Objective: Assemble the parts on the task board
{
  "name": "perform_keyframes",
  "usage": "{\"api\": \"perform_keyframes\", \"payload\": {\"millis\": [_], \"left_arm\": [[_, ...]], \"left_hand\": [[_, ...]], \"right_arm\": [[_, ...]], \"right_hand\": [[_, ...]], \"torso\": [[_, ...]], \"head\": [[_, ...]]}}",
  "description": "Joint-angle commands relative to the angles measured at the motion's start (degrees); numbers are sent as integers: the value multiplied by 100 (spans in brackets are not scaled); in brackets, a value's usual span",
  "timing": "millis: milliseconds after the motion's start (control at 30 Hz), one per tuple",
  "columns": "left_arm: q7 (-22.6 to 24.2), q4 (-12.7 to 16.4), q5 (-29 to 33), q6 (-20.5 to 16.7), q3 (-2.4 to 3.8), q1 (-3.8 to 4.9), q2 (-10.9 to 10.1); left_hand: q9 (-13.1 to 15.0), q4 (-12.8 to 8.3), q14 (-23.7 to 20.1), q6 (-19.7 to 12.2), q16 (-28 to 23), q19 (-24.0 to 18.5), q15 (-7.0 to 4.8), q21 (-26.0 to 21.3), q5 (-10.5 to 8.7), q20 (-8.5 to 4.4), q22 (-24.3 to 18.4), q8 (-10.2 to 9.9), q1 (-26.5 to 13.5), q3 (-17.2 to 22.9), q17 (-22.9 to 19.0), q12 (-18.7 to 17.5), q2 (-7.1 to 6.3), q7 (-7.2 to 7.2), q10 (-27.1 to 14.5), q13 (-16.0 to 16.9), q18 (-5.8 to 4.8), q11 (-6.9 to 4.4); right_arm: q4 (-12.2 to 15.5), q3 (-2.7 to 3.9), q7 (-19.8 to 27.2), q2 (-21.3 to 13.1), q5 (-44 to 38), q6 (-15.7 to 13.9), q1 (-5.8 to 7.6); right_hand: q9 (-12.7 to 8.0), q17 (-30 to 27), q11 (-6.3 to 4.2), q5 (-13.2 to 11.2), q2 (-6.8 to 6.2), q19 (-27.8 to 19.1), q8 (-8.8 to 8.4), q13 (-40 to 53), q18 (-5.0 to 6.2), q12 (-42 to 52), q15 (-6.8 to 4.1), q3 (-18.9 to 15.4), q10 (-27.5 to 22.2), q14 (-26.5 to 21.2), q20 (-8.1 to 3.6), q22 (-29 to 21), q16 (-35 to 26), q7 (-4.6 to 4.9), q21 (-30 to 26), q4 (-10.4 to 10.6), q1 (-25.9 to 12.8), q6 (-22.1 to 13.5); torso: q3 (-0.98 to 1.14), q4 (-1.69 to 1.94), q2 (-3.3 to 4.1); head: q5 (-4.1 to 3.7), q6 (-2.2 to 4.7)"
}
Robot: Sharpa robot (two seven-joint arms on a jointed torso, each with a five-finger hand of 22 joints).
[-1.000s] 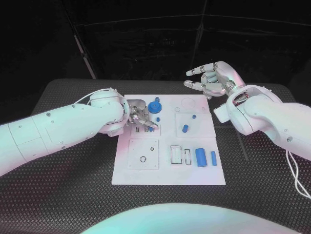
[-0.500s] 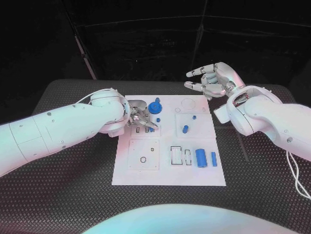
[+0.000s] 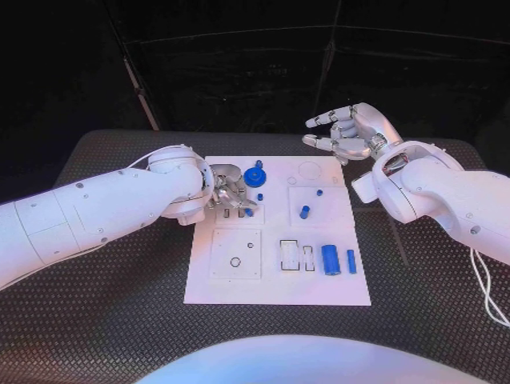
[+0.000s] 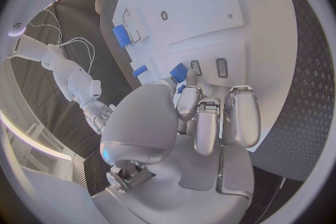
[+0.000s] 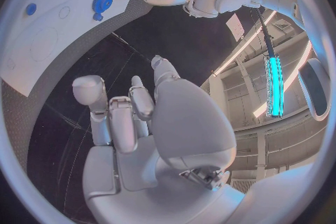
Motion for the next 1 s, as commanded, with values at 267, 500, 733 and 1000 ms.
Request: {"api": "perform_keyframes", "payload": {"millis": [267,500,733,1000], "left_arm": [[-20,86,321,-16,-13,-18,-84],[-18,108,370,-63,-13,-18,-114],[-6,119,404,-209,-13,-18,-130],[-19,251,514,-478,-10,-19,-254]], "left_hand": [[309,-1196,594,-90,18,-12,39,-34,493,30,35,202,-629,1929,1509,7,-531,16,32,52,-83,31],[364,-1332,594,-100,18,-18,28,-41,491,36,32,238,-749,2074,1509,0,-580,26,36,47,-82,34],[372,-1354,594,-101,18,-22,28,-45,489,36,26,243,-765,2087,1509,-22,-590,26,23,22,-80,33],[401,-1426,594,-89,18,-12,26,-37,490,35,44,270,-792,2147,1509,14,-594,22,58,64,-83,27]], "right_arm": [[-13,5,8,13,-15,95,10],[-27,4,3,24,-14,116,10],[-51,4,16,45,-6,117,9],[-89,4,37,46,16,108,9]], "right_hand": [[7,598,7,25,23,14,23,7,60,41,-36,-20,38,377,-33,12,-23,-6,-11,-12,-15,41],[7,597,7,33,23,17,25,13,59,46,-37,-23,43,377,-34,16,-24,-6,-8,-9,-20,44],[7,594,6,40,25,15,27,8,60,43,-38,-26,41,377,-35,11,-25,-7,-11,-5,-27,46],[7,594,6,40,25,15,27,8,60,43,-38,-26,41,377,-35,11,-25,-7,-11,-5,-27,46]], "torso": [[4,3,-1],[6,0,-5],[-1,1,-5],[6,8,-16]], "head": [[9,6],[23,6],[32,2],[55,31]]}}
